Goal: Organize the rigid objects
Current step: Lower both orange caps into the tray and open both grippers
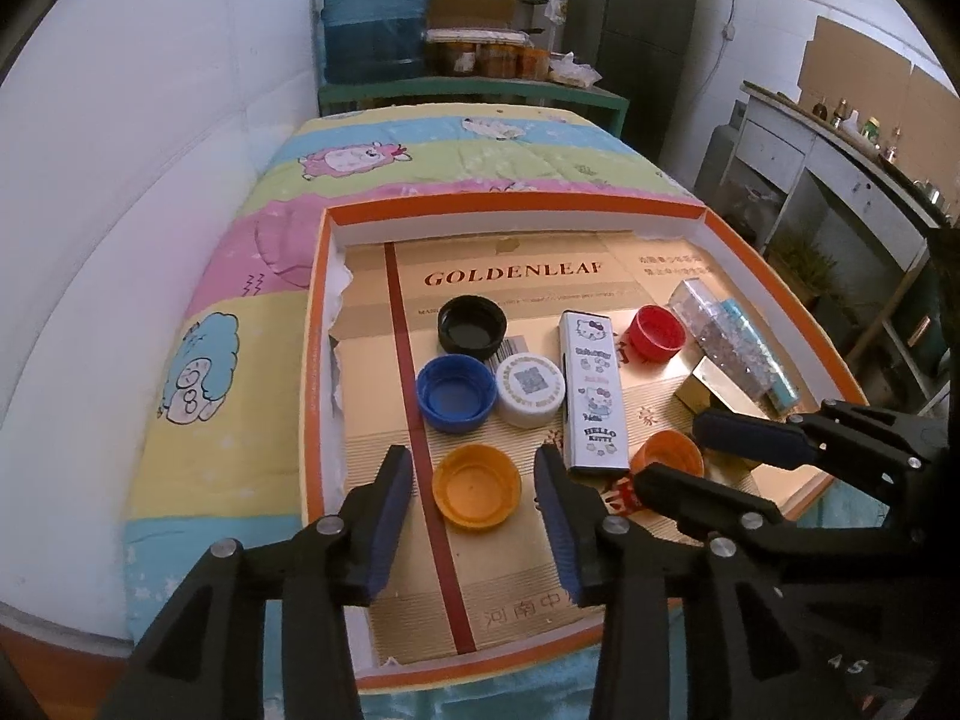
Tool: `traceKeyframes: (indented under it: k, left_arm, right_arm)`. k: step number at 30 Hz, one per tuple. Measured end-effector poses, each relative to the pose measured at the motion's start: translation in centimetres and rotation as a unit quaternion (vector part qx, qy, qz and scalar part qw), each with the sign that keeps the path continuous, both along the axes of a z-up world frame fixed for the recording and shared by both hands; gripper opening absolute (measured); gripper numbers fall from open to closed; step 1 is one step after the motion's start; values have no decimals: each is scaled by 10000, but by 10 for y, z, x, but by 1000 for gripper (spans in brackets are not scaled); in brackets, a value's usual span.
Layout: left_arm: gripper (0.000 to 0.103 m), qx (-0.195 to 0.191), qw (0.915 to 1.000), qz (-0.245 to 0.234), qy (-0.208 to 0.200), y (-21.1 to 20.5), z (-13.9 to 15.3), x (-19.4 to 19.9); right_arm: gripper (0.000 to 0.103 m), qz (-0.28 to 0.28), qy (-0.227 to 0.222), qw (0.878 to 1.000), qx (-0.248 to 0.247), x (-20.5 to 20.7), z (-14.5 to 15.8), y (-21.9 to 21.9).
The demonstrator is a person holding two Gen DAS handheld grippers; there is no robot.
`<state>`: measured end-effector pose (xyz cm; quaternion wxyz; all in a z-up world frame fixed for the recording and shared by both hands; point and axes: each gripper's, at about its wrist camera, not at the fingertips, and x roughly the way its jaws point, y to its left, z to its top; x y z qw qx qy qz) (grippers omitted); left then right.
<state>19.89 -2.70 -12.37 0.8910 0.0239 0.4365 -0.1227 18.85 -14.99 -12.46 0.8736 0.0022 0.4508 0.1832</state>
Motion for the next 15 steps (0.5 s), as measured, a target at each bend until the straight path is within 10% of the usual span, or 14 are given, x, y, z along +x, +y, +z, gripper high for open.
traceKeyframes:
  k: [15]
  left_arm:
    - [60, -61, 9997, 54, -220, 7, 16, -16]
  right_arm:
    - [53, -238, -68, 9995, 213, -19, 16, -12]
